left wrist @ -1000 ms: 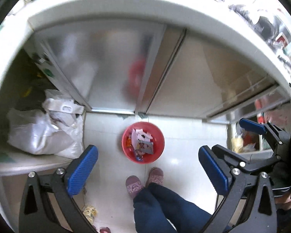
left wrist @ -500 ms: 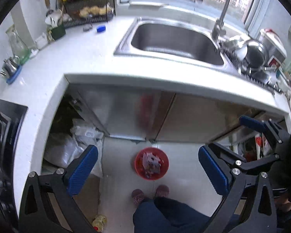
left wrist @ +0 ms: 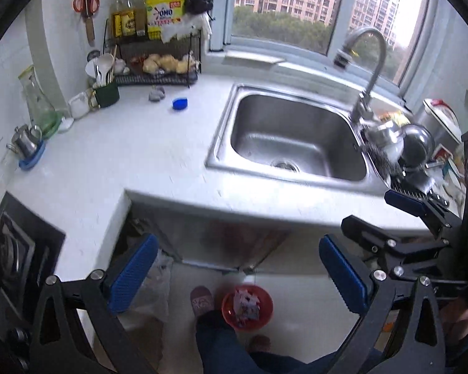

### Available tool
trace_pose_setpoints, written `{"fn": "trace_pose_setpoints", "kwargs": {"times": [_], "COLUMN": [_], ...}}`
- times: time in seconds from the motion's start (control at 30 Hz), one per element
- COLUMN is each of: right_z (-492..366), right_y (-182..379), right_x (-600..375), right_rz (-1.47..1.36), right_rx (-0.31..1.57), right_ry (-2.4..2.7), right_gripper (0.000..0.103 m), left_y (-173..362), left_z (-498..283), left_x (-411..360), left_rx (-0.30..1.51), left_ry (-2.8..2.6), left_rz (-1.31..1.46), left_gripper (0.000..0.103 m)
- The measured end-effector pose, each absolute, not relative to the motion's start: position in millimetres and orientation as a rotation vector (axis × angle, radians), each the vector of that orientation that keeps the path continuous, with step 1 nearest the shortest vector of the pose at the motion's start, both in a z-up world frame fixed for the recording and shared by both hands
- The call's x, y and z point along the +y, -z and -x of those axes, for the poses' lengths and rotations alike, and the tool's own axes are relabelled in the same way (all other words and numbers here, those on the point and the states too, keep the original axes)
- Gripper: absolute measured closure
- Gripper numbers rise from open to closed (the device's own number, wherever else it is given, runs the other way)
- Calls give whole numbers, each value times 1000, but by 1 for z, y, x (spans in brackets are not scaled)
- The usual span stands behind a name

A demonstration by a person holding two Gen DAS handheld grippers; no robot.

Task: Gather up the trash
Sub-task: 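Raise both empty tools back up toward the counter, then grasp the grey cloth with the left tool while the right tool grasps the blue lid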

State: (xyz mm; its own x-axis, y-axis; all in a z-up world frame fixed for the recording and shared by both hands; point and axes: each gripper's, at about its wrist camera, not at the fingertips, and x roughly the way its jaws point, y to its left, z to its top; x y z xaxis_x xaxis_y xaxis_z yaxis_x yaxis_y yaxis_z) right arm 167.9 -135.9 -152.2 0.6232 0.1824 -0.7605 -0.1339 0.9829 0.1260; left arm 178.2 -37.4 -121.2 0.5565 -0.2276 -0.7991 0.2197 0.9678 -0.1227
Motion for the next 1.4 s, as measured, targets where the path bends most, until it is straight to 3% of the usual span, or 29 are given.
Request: {"fn": "trace_pose_setpoints", "kwargs": {"times": [0.3,0.63,1.03,1.4], "right_z": [-286,-407,-511,-573], "right_y": [140,150,189,237], "right_x": [-103,-67,-29,-5], "right_rz": [-71,-98,-68,-37], "right_rx": [860,902,1021,1121], "right_ry": [-172,-158,-153,-162], "right_gripper": [1,1,1,1], "left_y": [105,123,171,231], "left_z": [-318,-470,-623,-698], "left_x": [8,66,115,107], "left_rx": [940,1008,1089,1152], "left_ry": [287,339,339,420], "left_rz": [-31,-76,-87,-115], "left_gripper": [0,0,0,0]}}
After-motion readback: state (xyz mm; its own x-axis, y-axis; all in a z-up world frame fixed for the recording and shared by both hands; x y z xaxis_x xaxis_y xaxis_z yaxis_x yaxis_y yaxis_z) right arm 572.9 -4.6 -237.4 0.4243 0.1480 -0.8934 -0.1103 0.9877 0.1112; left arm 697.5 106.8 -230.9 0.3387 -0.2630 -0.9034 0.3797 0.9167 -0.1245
